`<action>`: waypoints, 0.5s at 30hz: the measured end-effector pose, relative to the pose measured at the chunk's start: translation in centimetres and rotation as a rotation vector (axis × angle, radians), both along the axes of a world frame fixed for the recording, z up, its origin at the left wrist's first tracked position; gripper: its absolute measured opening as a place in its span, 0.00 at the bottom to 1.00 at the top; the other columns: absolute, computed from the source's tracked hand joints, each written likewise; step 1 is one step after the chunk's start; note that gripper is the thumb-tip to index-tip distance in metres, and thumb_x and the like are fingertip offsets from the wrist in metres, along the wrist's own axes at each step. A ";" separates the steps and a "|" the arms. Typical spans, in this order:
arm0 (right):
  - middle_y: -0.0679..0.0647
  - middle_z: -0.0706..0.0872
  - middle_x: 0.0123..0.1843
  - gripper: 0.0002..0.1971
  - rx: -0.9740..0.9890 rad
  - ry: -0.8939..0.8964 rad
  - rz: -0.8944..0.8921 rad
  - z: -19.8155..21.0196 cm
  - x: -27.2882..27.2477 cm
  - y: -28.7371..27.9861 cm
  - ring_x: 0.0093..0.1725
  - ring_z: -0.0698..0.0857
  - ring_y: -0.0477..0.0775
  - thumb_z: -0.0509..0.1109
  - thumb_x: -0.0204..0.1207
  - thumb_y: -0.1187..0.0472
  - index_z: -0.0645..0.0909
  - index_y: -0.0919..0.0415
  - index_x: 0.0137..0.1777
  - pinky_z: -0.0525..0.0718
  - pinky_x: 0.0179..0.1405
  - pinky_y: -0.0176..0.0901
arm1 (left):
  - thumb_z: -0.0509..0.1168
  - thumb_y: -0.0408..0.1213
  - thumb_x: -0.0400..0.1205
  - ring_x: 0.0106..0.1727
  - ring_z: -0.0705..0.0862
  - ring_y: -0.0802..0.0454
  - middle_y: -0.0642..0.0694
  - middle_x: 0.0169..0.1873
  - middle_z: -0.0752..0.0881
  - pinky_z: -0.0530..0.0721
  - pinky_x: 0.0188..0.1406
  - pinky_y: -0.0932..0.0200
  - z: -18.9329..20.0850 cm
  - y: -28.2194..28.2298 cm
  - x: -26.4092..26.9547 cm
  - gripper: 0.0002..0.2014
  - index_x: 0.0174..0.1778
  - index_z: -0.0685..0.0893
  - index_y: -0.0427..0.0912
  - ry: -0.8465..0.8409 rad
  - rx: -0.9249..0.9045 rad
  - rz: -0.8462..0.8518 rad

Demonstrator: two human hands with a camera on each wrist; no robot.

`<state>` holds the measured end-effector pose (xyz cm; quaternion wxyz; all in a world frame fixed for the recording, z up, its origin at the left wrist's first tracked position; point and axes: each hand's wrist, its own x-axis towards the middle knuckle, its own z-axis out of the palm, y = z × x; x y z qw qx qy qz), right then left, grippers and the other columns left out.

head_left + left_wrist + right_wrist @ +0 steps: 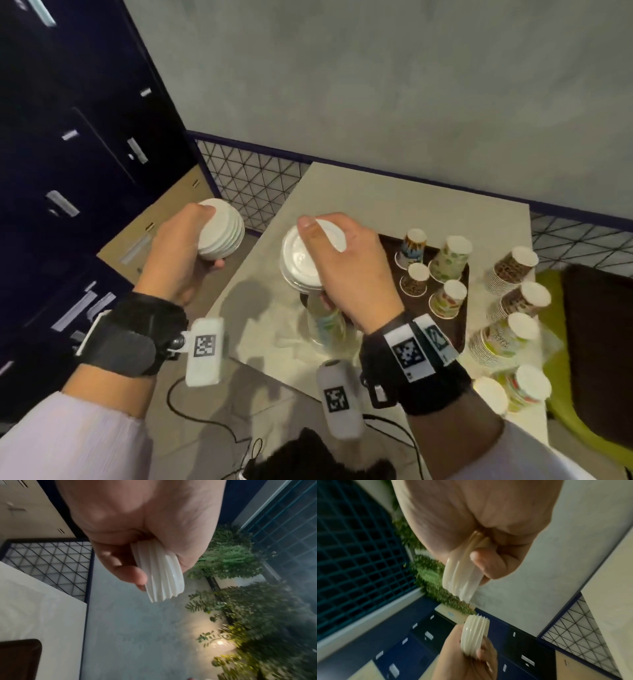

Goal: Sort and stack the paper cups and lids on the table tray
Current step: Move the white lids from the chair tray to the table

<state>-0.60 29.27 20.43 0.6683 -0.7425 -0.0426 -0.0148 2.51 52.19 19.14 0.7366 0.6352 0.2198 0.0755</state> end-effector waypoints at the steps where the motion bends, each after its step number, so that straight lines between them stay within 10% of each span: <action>1: 0.43 0.88 0.43 0.13 -0.028 -0.006 0.032 -0.3 0.3 1.3 0.43 0.86 0.41 0.71 0.81 0.41 0.87 0.50 0.51 0.82 0.33 0.30 | 0.66 0.50 0.76 0.45 0.84 0.48 0.42 0.54 0.84 0.78 0.24 0.60 -0.7 1.0 0.6 0.21 0.63 0.84 0.47 0.014 0.008 -0.007; 5: 0.44 0.89 0.45 0.16 -0.025 0.060 0.101 -2.9 1.7 6.9 0.43 0.89 0.52 0.70 0.80 0.38 0.85 0.48 0.55 0.82 0.31 0.45 | 0.66 0.54 0.75 0.44 0.83 0.48 0.37 0.56 0.86 0.81 0.25 0.60 -4.8 4.6 3.1 0.28 0.68 0.83 0.43 0.107 0.025 -0.008; 10: 0.51 0.88 0.50 0.14 0.049 0.231 0.082 -6.7 4.4 12.6 0.44 0.90 0.61 0.69 0.82 0.40 0.83 0.49 0.57 0.79 0.20 0.39 | 0.64 0.55 0.77 0.49 0.86 0.42 0.35 0.57 0.89 0.85 0.37 0.53 -11.3 7.7 6.3 0.26 0.67 0.85 0.45 0.274 0.096 -0.023; 15: 0.65 0.87 0.54 0.16 0.127 0.340 0.029 -12.5 7.8 16.6 0.41 0.88 0.71 0.78 0.66 0.66 0.86 0.61 0.54 0.83 0.19 0.45 | 0.68 0.42 0.80 0.52 0.88 0.42 0.40 0.53 0.91 0.86 0.34 0.56 -18.5 10.3 8.2 0.12 0.58 0.89 0.46 0.425 0.193 -0.155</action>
